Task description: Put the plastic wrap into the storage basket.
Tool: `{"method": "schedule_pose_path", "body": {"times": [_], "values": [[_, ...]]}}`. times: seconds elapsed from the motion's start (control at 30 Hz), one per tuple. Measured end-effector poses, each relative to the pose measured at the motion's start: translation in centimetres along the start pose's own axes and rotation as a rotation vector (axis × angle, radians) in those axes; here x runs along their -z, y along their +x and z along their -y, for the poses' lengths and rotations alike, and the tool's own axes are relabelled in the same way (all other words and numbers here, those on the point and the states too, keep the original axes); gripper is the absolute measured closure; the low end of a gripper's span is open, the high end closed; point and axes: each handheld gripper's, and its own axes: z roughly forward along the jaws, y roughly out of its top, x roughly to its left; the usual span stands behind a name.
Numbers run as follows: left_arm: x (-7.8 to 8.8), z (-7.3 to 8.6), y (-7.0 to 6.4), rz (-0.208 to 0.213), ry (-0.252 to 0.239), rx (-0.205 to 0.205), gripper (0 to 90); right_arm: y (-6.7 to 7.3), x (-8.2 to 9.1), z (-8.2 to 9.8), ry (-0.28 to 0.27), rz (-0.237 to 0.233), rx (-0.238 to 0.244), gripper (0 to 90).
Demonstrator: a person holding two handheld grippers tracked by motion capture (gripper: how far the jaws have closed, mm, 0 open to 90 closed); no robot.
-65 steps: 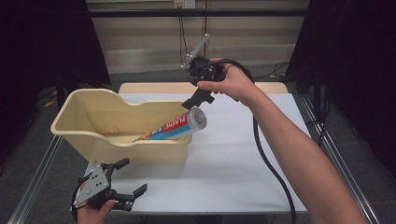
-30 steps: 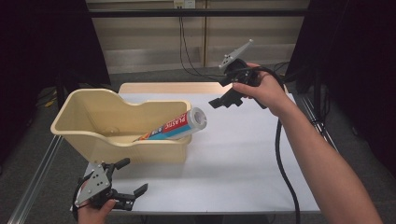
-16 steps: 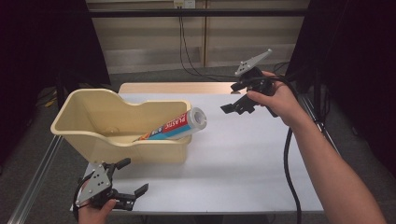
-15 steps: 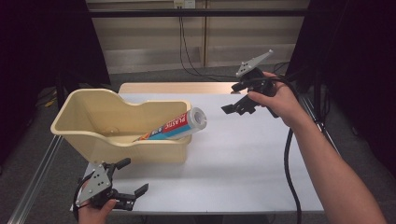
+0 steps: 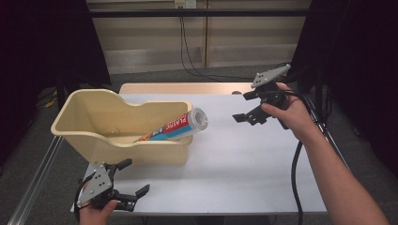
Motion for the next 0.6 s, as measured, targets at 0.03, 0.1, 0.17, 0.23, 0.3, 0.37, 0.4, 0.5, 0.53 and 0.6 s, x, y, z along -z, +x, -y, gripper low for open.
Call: {"method": "schedule_pose_path", "body": {"times": [0.03, 0.1, 0.17, 0.23, 0.3, 0.37, 0.4, 0.5, 0.53, 0.6], "values": [[0.0, 0.0, 0.0, 0.000, 0.000, 0.000, 1.6, 0.0, 0.1, 0.3, -0.004, 0.000, -0.003, 7.4], [0.0, 0.0, 0.0, 0.000, 0.000, 0.000, 1.7, 0.1, 0.2, 0.7, -0.008, -0.002, -0.009, 7.4], [0.0, 0.0, 0.0, 0.002, 0.001, -0.001, 1.6, 0.1, 0.4, 1.4, -0.015, 0.005, -0.018, 7.4], [0.0, 0.0, 0.0, 0.004, 0.000, 0.000, 1.6, 0.0, 0.7, 2.5, -0.023, 0.016, -0.034, 7.5], [-0.1, 0.0, 0.0, 0.005, -0.001, 0.000, 1.7, 0.0, 1.0, 3.1, -0.036, 0.015, -0.041, 7.5], [-0.1, 0.0, 0.0, 0.005, 0.001, 0.000, 1.7, 0.1, 1.1, 3.4, -0.042, 0.017, -0.047, 7.5], [-0.1, 0.0, 0.0, 0.006, 0.000, 0.001, 1.6, 0.1, 1.2, 3.8, -0.048, 0.024, -0.046, 7.6], [-0.1, 0.0, 0.0, 0.007, 0.001, 0.000, 1.6, 0.3, 1.6, 5.2, -0.061, 0.042, -0.058, 7.6], [-0.1, 0.0, 0.0, 0.007, 0.001, 0.000, 1.6, 0.3, 1.6, 5.2, -0.061, 0.042, -0.058, 7.6], [-0.2, 0.0, -0.1, 0.001, -0.004, 0.010, 1.6, 0.4, 1.6, 6.0, -0.075, 0.040, -0.068, 7.6]]}}
